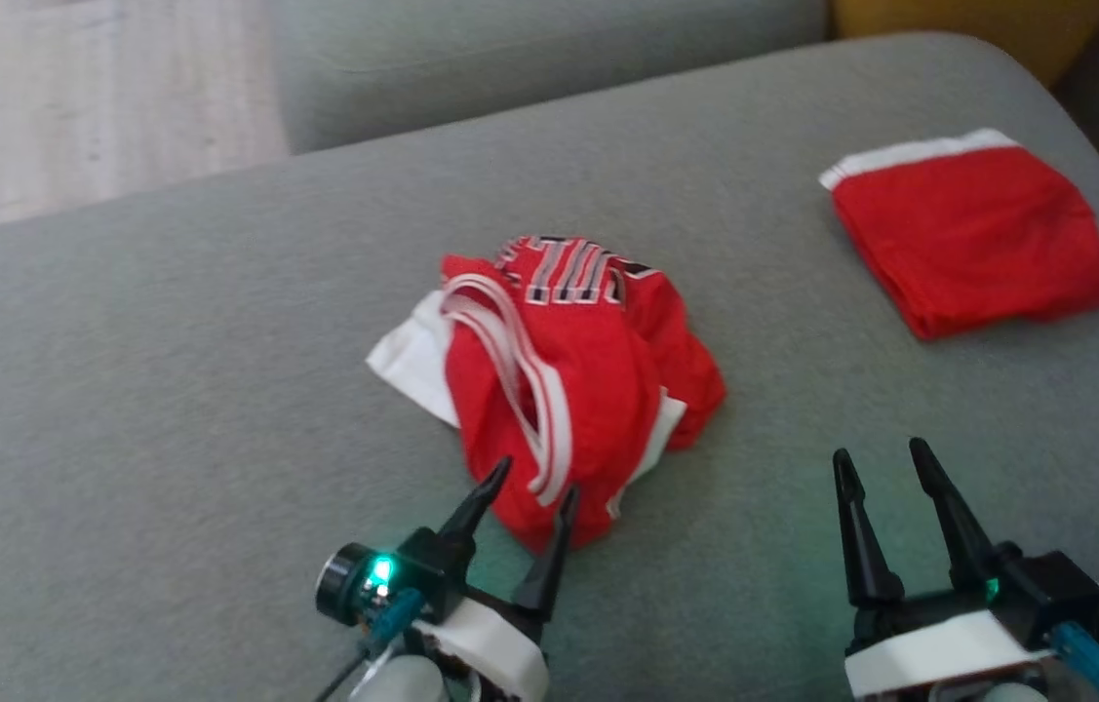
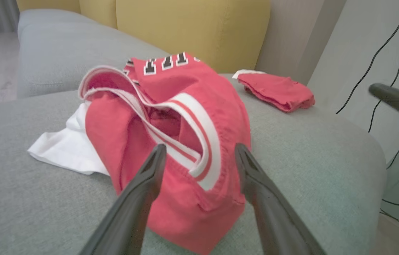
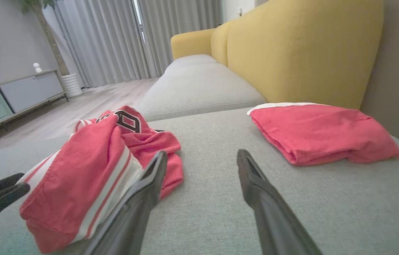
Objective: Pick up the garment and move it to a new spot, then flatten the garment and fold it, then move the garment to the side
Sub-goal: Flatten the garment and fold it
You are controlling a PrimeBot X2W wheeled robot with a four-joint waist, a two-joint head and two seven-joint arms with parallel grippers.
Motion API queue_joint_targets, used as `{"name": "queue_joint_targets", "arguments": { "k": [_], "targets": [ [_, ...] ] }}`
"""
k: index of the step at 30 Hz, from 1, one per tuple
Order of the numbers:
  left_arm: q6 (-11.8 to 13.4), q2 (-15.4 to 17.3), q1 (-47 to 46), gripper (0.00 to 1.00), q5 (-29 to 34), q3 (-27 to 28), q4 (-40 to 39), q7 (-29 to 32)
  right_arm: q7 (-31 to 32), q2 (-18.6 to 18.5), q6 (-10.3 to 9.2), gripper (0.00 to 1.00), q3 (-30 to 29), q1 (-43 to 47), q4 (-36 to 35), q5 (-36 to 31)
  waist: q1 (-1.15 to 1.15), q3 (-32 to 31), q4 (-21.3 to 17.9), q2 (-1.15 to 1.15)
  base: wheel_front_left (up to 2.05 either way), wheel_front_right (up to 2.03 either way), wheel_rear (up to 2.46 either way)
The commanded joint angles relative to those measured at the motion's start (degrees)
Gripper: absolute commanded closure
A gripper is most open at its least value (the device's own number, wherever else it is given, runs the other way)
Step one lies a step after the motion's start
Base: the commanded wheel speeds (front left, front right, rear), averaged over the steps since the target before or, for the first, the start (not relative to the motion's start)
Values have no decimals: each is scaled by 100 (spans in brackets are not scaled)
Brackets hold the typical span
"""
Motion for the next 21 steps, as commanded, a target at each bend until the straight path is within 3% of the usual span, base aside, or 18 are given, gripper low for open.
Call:
{"name": "queue_joint_targets", "arguments": {
  "k": [1, 3, 4, 5, 14, 21],
  "targets": [
    [62, -31, -249, 0, -49, 105, -18, -64, -62, -51, 37, 0, 158, -223, -191, 2, -1, 168, -220, 0, 0, 0, 0],
    [93, -31, -357, 0, -115, 87, 199, -79, -62, -51, 37, 0, 155, -253, -205, 8, -1, 194, -310, 0, 0, 0, 0],
    [57, -31, -401, 76, -136, 58, 280, -88, -62, -51, 37, 0, 150, -258, -209, 10, -1, 188, -347, 0, 0, 0, 0],
    [10, -31, -429, 100, -178, 43, 314, -99, -62, -50, 37, 0, 133, -254, -210, 16, -1, 175, -376, 0, 0, 0, 0],
    [-388, -31, -717, 100, -577, -99, -352, -125, -62, -56, 37, 0, 210, -216, -140, 27, -1, -169, -599, 0, 0, 0, 0],
    [-655, -31, -2455, 100, -1204, -28, -716, 60, -62, -46, 37, 0, 309, -166, -180, 85, -1, -323, -575, 0, 0, 0, 0]
  ]
}}
